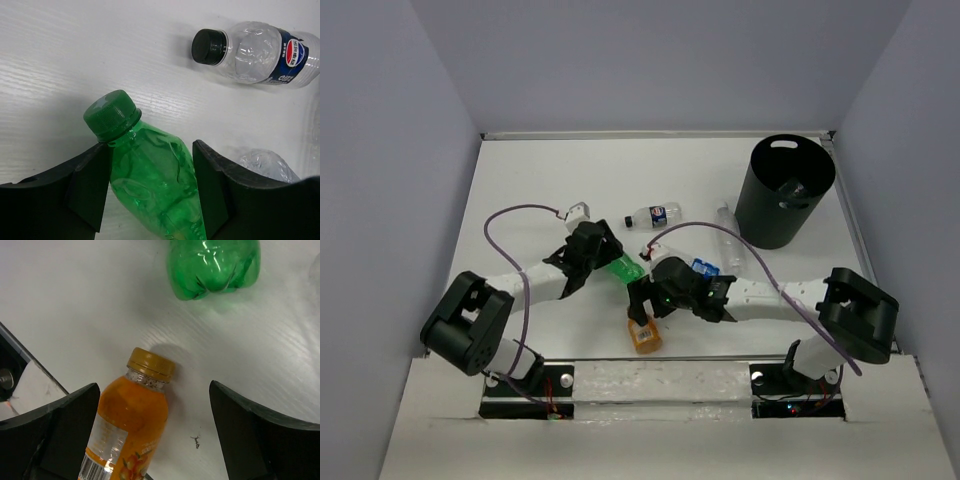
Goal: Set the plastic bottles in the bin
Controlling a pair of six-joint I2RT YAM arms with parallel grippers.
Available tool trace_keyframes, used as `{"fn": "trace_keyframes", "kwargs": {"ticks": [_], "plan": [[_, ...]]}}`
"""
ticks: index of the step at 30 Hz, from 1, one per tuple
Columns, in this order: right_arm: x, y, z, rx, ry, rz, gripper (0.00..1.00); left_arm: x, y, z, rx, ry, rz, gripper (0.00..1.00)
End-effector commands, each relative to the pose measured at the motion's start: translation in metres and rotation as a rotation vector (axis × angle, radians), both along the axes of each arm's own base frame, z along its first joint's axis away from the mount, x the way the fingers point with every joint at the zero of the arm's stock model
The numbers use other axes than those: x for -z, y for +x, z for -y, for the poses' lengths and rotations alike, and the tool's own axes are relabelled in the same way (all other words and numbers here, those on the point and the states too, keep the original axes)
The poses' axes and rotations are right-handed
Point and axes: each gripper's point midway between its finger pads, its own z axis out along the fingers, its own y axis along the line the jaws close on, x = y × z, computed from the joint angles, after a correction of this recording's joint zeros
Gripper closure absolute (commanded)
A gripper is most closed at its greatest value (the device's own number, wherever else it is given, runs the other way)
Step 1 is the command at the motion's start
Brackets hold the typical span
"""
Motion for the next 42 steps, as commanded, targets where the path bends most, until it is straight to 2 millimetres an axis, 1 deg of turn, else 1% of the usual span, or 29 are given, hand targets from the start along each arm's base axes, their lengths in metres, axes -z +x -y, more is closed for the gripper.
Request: {"fn": "trace_keyframes", "kwargs": {"ticks": [1, 6, 7, 8, 9, 11, 12, 13, 14, 16, 19, 22, 23, 25, 26, 27, 28, 29, 31, 32, 33, 34, 35, 37, 38, 39, 40, 41, 42], "plan": [[-0.003, -0.007, -0.022, -0.001, 0.038, -0.03, 0.07, -0.037, -0.002, -0.022, -0.064, 0.024, 0.119, 0.62], [0.012, -0.016, -0.022, -0.011, 0.011, -0.076, 0.12, -0.063, -0.013, -0.041, -0.093, 0.049, 0.176, 0.65], [0.012, -0.017, -0.021, -0.01, 0.01, -0.078, 0.16, -0.076, -0.013, -0.044, -0.094, 0.048, 0.211, 0.65], [0.01, -0.017, -0.021, -0.01, 0.013, -0.077, 0.27, -0.083, -0.014, -0.046, -0.098, 0.051, 0.224, 0.65], [0.01, -0.017, -0.02, -0.011, 0.012, -0.076, 0.3, -0.086, -0.016, -0.05, -0.106, 0.066, 0.228, 0.65], [-0.004, -0.02, -0.022, -0.031, 0.039, -0.074, 0.42, -0.106, -0.016, -0.054, -0.113, 0.062, 0.271, 0.65], [-0.01, -0.019, -0.022, -0.026, 0.051, -0.063, 0.54, -0.112, -0.016, -0.055, -0.12, 0.061, 0.283, 0.65], [-0.026, -0.016, -0.022, -0.023, 0.079, -0.036, 0.57, -0.12, -0.017, -0.056, -0.122, 0.047, 0.303, 0.65], [-0.033, -0.006, -0.016, 0.018, 0.061, 0.014, 0.63, -0.124, -0.018, -0.056, -0.121, 0.038, 0.312, 0.66], [-0.061, 0.006, -0.017, 0.044, 0.085, 0.083, 0.68, -0.129, -0.018, -0.052, -0.104, 0.012, 0.329, 0.66], [-0.096, 0.02, -0.018, 0.055, 0.097, 0.158, 0.69, -0.119, -0.019, -0.043, -0.059, 0.01, 0.299, 0.65], [-0.117, 0.026, -0.011, 0.068, 0.088, 0.212, 0.7, -0.106, -0.023, -0.026, 0.057, 0.022, 0.25, 0.42], [-0.123, 0.033, -0.003, 0.098, 0.065, 0.256, 0.7, -0.103, -0.025, -0.021, 0.091, 0.023, 0.241, 0.25], [-0.155, 0.056, 0.018, 0.178, 0.094, 0.328, 0.71, -0.097, -0.032, -0.005, 0.188, 0.008, 0.221, 0.14], [-0.178, 0.068, 0.026, 0.216, 0.123, 0.368, 0.71, -0.096, -0.035, 0.001, 0.222, 0.003, 0.219, 0.09], [-0.197, 0.081, 0.039, 0.256, 0.129, 0.423, 0.72, -0.097, -0.041, 0.013, 0.28, -0.015, 0.224, 0.07], [-0.223, 0.101, 0.064, 0.334, 0.154, 0.474, 0.72, -0.094, -0.043, 0.018, 0.307, -0.003, 0.223, 0.05], [-0.254, 0.115, 0.078, 0.38, 0.175, 0.546, 0.73, -0.094, -0.044, 0.023, 0.325, 0.002, 0.226, 0.04], [-0.289, 0.137, 0.109, 0.471, 0.185, 0.631, 0.72, -0.093, -0.046, 0.034, 0.369, 0.02, 0.22, 0.01], [-0.319, 0.157, 0.144, 0.586, 0.164, 0.722, 0.73, -0.091, -0.047, 0.038, 0.393, 0.031, 0.217, 0.01], [-0.333, 0.167, 0.164, 0.652, 0.147, 0.766, 0.72, -0.089, -0.046, 0.041, 0.405, 0.037, 0.212, 0.01], [-0.344, 0.178, 0.185, 0.719, 0.123, 0.799, 0.73, -0.084, -0.044, 0.046, 0.417, 0.052, 0.196, 0.01], [-0.352, 0.197, 0.226, 0.836, 0.067, 0.842, 0.73, -0.08, -0.042, 0.048, 0.425, 0.066, 0.188, 0.01], [-0.373, 0.213, 0.264, 0.953, 0.056, 0.906, 0.73, -0.068, -0.036, 0.049, 0.423, 0.1, 0.159, 0.01], [-0.376, 0.22, 0.283, 1.003, 0.039, 0.925, 0.72, -0.064, -0.033, 0.05, 0.421, 0.115, 0.15, 0.01], [-0.373, 0.233, 0.313, 1.07, -0.006, 0.937, 0.73, -0.06, -0.03, 0.049, 0.417, 0.137, 0.144, 0.02], [-0.372, 0.24, 0.325, 1.1, -0.015, 0.952, 0.73, -0.05, -0.028, 0.049, 0.417, 0.161, 0.117, 0.03], [-0.376, 0.247, 0.336, 1.133, -0.013, 0.983, 0.73, -0.05, -0.024, 0.051, 0.415, 0.167, 0.117, 0.04], [-0.365, 0.258, 0.355, 1.176, -0.076, 0.981, 0.73, -0.048, -0.021, 0.051, 0.413, 0.181, 0.117, 0.05]]}}
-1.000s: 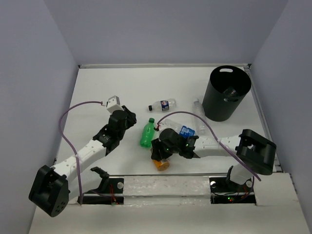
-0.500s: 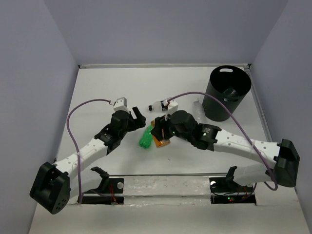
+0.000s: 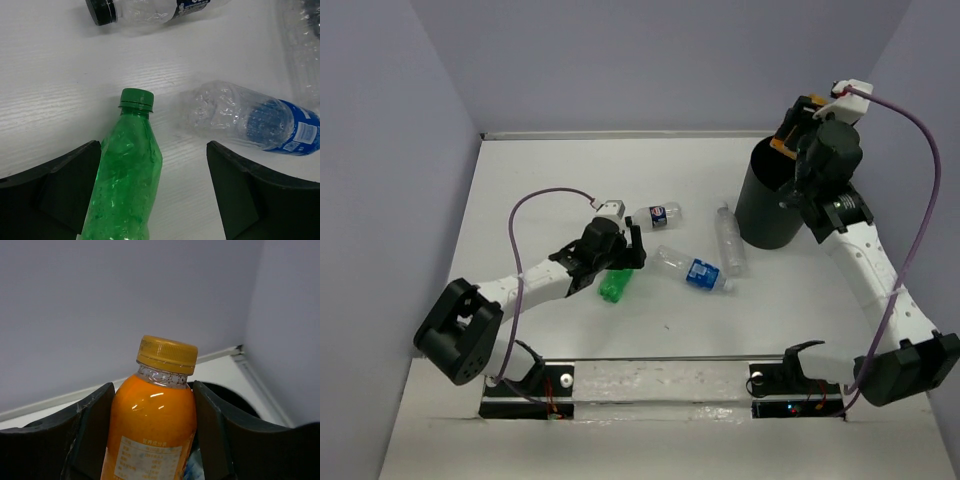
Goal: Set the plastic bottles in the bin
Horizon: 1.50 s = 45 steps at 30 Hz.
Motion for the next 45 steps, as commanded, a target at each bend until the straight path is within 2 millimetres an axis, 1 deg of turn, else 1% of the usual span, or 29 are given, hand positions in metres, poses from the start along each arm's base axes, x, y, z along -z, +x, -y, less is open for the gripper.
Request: {"fn": "trace_keyframes", "kwargs": {"ticks": [1, 2, 3, 4, 7, 8, 9, 11, 12, 13, 14, 15, 17, 18, 20, 21, 22, 23, 24, 25, 26, 27, 30, 31, 34, 36, 37, 41, 45], "plan": [[0.004, 0.037, 0.071, 0.239, -0.105, 0.04, 0.73, -0.002, 0.021, 0.009, 0.017, 0.056, 0.043, 0.05], [0.0, 0.042, 0.077, 0.257, -0.124, 0.07, 0.72, 0.0, 0.023, 0.009, 0.016, 0.068, 0.042, 0.05], [0.008, 0.05, 0.088, 0.278, -0.134, 0.059, 0.73, 0.005, 0.026, 0.008, 0.01, 0.094, 0.036, 0.05], [0.01, 0.053, 0.092, 0.283, -0.14, 0.065, 0.72, 0.008, 0.026, 0.007, 0.011, 0.109, 0.033, 0.06], [0.024, 0.062, 0.094, 0.266, -0.137, 0.06, 0.67, 0.019, 0.028, 0.006, 0.007, 0.138, 0.015, 0.06], [0.033, 0.064, 0.093, 0.258, -0.136, 0.051, 0.53, 0.021, 0.028, 0.006, 0.011, 0.144, 0.013, 0.07], [0.037, 0.064, 0.091, 0.249, -0.129, 0.046, 0.44, 0.022, 0.028, 0.007, 0.014, 0.148, 0.01, 0.08], [0.048, 0.061, 0.089, 0.235, -0.119, 0.011, 0.22, 0.028, 0.028, 0.007, 0.02, 0.16, -0.002, 0.1], [0.057, 0.06, 0.088, 0.228, -0.08, -0.017, 0.11, 0.031, 0.029, 0.008, 0.022, 0.167, -0.008, 0.14], [0.054, 0.057, 0.087, 0.222, -0.061, -0.005, 0.09, 0.032, 0.028, 0.007, 0.02, 0.17, -0.012, 0.15], [0.058, 0.053, 0.085, 0.211, -0.049, -0.022, 0.09, 0.033, 0.029, 0.007, 0.021, 0.172, -0.013, 0.17], [0.048, 0.045, 0.082, 0.191, -0.028, 0.005, 0.09, 0.035, 0.028, 0.007, 0.021, 0.175, -0.018, 0.2], [0.052, 0.035, 0.073, 0.135, 0.01, 0.008, 0.08, 0.037, 0.028, 0.006, 0.016, 0.182, -0.021, 0.25], [0.046, 0.024, 0.069, 0.107, 0.036, 0.03, 0.07, 0.037, 0.028, 0.005, 0.012, 0.187, -0.022, 0.31], [0.044, 0.013, 0.066, 0.086, 0.052, 0.035, 0.07, 0.036, 0.028, 0.004, 0.006, 0.189, -0.023, 0.4], [0.036, 0.004, 0.063, 0.066, 0.068, 0.055, 0.06, 0.037, 0.027, 0.002, 0.004, 0.195, -0.027, 0.48], [0.039, 0.0, 0.061, 0.053, 0.074, 0.048, 0.06, 0.036, 0.026, 0.002, 0.001, 0.194, -0.028, 0.53], [0.04, -0.004, 0.056, 0.022, 0.089, 0.043, 0.06, 0.035, 0.026, 0.0, -0.005, 0.2, -0.026, 0.69], [0.04, -0.009, 0.054, 0.006, 0.095, 0.043, 0.06, 0.036, 0.025, -0.002, -0.01, 0.205, -0.031, 0.76], [0.034, -0.018, 0.052, -0.008, 0.103, 0.063, 0.05, 0.035, 0.024, -0.002, -0.015, 0.204, -0.031, 0.82], [0.042, -0.022, 0.05, -0.019, 0.111, 0.047, 0.05, 0.035, 0.024, -0.003, -0.016, 0.207, -0.032, 0.87], [0.043, -0.026, 0.046, -0.043, 0.128, 0.049, 0.05, 0.033, 0.022, -0.004, -0.02, 0.209, -0.034, 0.98], [0.046, -0.041, 0.035, -0.112, 0.16, 0.059, 0.05, 0.022, 0.022, -0.003, -0.028, 0.193, -0.023, 1.0], [0.048, -0.044, 0.032, -0.13, 0.168, 0.058, 0.05, 0.011, 0.022, -0.002, -0.03, 0.171, 0.001, 1.0], [0.054, -0.054, 0.019, -0.203, 0.193, 0.05, 0.05, -0.009, 0.023, -0.002, -0.042, 0.137, 0.038, 1.0], [0.055, -0.06, 0.011, -0.248, 0.205, 0.053, 0.04, -0.017, 0.023, -0.003, -0.055, 0.122, 0.048, 1.0], [0.06, -0.062, 0.01, -0.258, 0.207, 0.044, 0.04, -0.026, 0.022, -0.004, -0.06, 0.103, 0.065, 1.0], [0.065, -0.069, 0.002, -0.307, 0.215, 0.039, 0.04, -0.043, 0.017, -0.01, -0.081, 0.056, 0.103, 1.0], [0.08, -0.071, -0.019, -0.405, 0.239, 0.002, 0.04, -0.044, 0.014, -0.015, -0.105, 0.039, 0.115, 1.0]]}}
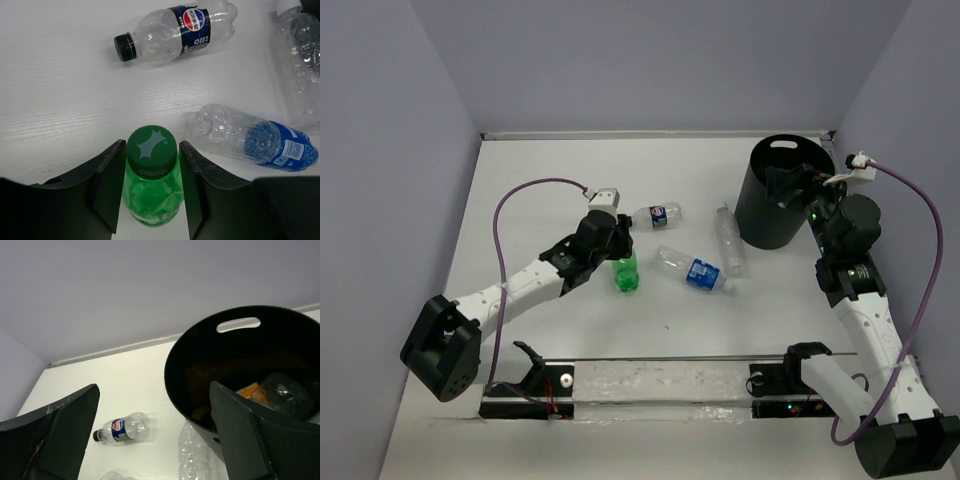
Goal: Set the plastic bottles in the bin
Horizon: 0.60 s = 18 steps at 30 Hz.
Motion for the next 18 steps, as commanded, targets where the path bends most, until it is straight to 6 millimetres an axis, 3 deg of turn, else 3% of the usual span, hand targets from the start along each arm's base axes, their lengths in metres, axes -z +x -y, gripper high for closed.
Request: {"fn": "trace_keyframes", "kwargs": {"ticks": [1, 5, 10, 18], "plan": [[0.007, -0.005, -0.029, -0.145, 0.028, -0.003, 0.04, -0.006, -0.002, -0.005, -0.042, -0.044, 0.028, 1.0], [0.012, -0.01, -0.045, -0.207, 0.022, -0.012, 0.04, -0.003, -0.008, -0.002, -0.034, -0.092, 0.027, 1.0], [0.02, -0.017, -0.063, -0.265, 0.011, -0.03, 0.04, -0.013, -0.017, -0.007, -0.047, -0.135, 0.068, 1.0], [0.023, -0.032, -0.081, -0.305, -0.027, -0.042, 0.04, -0.063, -0.023, -0.02, -0.073, -0.215, 0.199, 1.0]]}}
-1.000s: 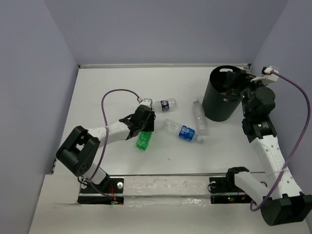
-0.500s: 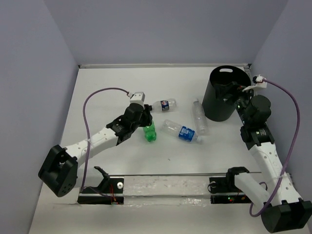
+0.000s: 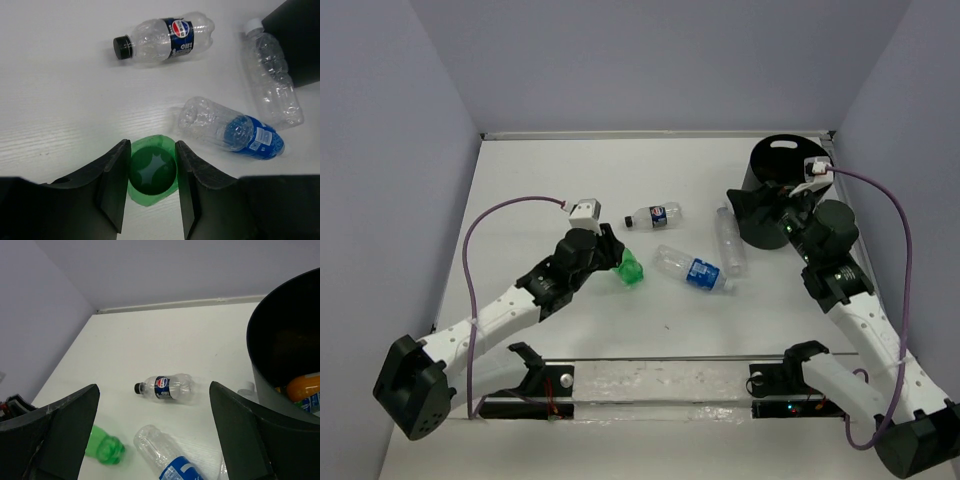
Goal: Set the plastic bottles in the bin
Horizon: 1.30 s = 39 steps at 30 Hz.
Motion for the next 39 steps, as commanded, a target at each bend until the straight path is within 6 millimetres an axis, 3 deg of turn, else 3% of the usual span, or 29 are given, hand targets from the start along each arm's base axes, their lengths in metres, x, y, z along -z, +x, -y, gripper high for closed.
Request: {"fn": "trace_keyframes", "kwargs": {"ticks": [1, 6, 10, 15, 16, 17, 20, 22, 23, 26, 28, 29, 31, 33, 34, 35, 39], "plan": [[-0.005, -0.012, -0.002, -0.006, -0.02, 0.03, 0.04, -0.046, 0.004, -0.004, -0.038, -0.093, 0.128, 1.0], [-0.007, -0.023, 0.001, 0.002, -0.023, 0.043, 0.04, -0.103, 0.002, 0.001, -0.007, -0.181, 0.229, 1.0], [0.008, -0.031, 0.009, 0.024, -0.05, 0.011, 0.04, -0.155, 0.005, 0.013, 0.04, -0.244, 0.307, 1.0], [0.022, -0.039, 0.008, 0.007, -0.038, -0.025, 0.04, -0.196, 0.011, 0.03, 0.086, -0.318, 0.364, 1.0], [0.023, -0.041, 0.009, 0.011, -0.037, -0.022, 0.04, -0.199, 0.016, 0.04, 0.106, -0.329, 0.363, 1.0], [0.025, -0.043, 0.01, 0.013, -0.039, -0.033, 0.04, -0.223, 0.019, 0.046, 0.119, -0.362, 0.395, 1.0], [0.035, -0.052, 0.013, 0.011, -0.044, -0.059, 0.04, -0.266, 0.031, 0.072, 0.185, -0.423, 0.443, 1.0], [0.042, -0.057, 0.014, 0.006, -0.044, -0.078, 0.04, -0.277, 0.043, 0.093, 0.222, -0.436, 0.451, 1.0], [0.05, -0.062, 0.014, 0.0, -0.045, -0.097, 0.04, -0.309, 0.046, 0.096, 0.23, -0.471, 0.499, 1.0], [0.06, -0.075, 0.005, -0.064, -0.019, -0.127, 0.04, -0.343, 0.054, 0.124, 0.303, -0.522, 0.537, 1.0], [0.073, -0.086, -0.007, -0.145, 0.007, -0.172, 0.04, -0.345, 0.065, 0.145, 0.333, -0.536, 0.535, 1.0], [0.077, -0.09, -0.011, -0.172, 0.015, -0.189, 0.03, -0.364, 0.063, 0.151, 0.348, -0.567, 0.566, 1.0], [0.096, -0.101, -0.02, -0.235, 0.031, -0.255, 0.03, -0.378, 0.065, 0.171, 0.388, -0.612, 0.582, 1.0], [0.104, -0.109, -0.021, -0.256, 0.041, -0.275, 0.02, -0.386, 0.066, 0.185, 0.414, -0.642, 0.591, 1.0], [0.115, -0.114, -0.022, -0.266, 0.044, -0.302, 0.02, -0.378, 0.074, 0.2, 0.426, -0.642, 0.578, 1.0], [0.122, -0.118, -0.021, -0.266, 0.042, -0.328, 0.02, -0.399, 0.067, 0.206, 0.444, -0.673, 0.613, 1.0], [0.127, -0.134, -0.024, -0.304, 0.081, -0.339, 0.02, -0.408, 0.077, 0.243, 0.47, -0.712, 0.635, 1.0]]}}
